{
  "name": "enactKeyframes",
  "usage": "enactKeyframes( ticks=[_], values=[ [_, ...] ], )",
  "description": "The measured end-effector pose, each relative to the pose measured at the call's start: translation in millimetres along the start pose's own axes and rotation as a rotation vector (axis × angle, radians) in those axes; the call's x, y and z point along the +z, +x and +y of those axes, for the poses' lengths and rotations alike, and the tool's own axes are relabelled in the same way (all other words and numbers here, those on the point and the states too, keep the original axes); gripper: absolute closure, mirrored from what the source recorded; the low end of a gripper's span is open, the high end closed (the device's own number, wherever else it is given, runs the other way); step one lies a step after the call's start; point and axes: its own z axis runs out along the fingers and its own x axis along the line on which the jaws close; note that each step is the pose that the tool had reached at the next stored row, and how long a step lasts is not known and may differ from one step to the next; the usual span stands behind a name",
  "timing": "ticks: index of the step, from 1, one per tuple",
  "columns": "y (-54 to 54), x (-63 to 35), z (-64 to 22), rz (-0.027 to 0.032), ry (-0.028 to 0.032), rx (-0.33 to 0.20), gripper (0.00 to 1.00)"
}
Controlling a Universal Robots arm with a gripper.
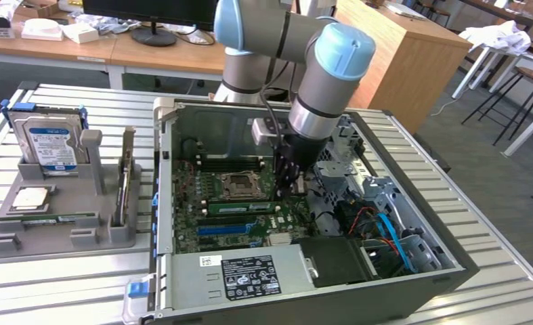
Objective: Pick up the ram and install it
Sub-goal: 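Press down the ram until it locks into place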
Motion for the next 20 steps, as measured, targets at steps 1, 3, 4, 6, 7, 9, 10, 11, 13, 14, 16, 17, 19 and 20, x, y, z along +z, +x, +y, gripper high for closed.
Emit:
enactKeyframes(
  ticks=[1, 3, 4, 6, 7, 9, 10, 11, 13, 14, 16, 17, 19, 20],
  values=[
    [0.0, 0.4, 0.0, 0.0001, 0.0, 0.0, 0.9],
    [0.1, 0.4, 0.0, 0.0003, -0.0001, 0.0, 0.9],
    [0.1, 0.4, 0.0, 0.0003, -0.0001, 0.0, 0.9],
    [-0.2, 0.7, -0.1, -0.0003, 0.0001, 0.0, 0.9],
    [-0.6, 0.8, 0.0, -0.0004, 0.0001, 0.0, 0.9],
    [-1.3, 0.9, -0.1, -0.0003, 0.0001, 0.0, 0.9],
    [-1.3, 0.9, 0.0, -0.0002, 0.0, 0.0, 0.9],
    [-1.3, 0.9, 0.0, -0.0002, 0.0, 0.0, 0.9],
    [-1.3, 0.9, 0.0, -0.0003, 0.0, 0.0, 0.9],
    [-1.3, 1.4, -0.1, -0.0004, 0.0001, 0.0, 0.9],
    [-1.3, 2.5, -0.2, -0.0003, 0.0004, 0.0, 0.9],
    [-1.2, 2.9, -0.2, -0.0003, 0.0005, 0.0, 0.9],
    [-1.2, 3.5, -0.2, -0.0006, 0.0007, 0.0, 0.9],
    [-1.2, 3.9, -0.2, -0.0006, 0.0007, 0.0, 0.9]
  ],
)
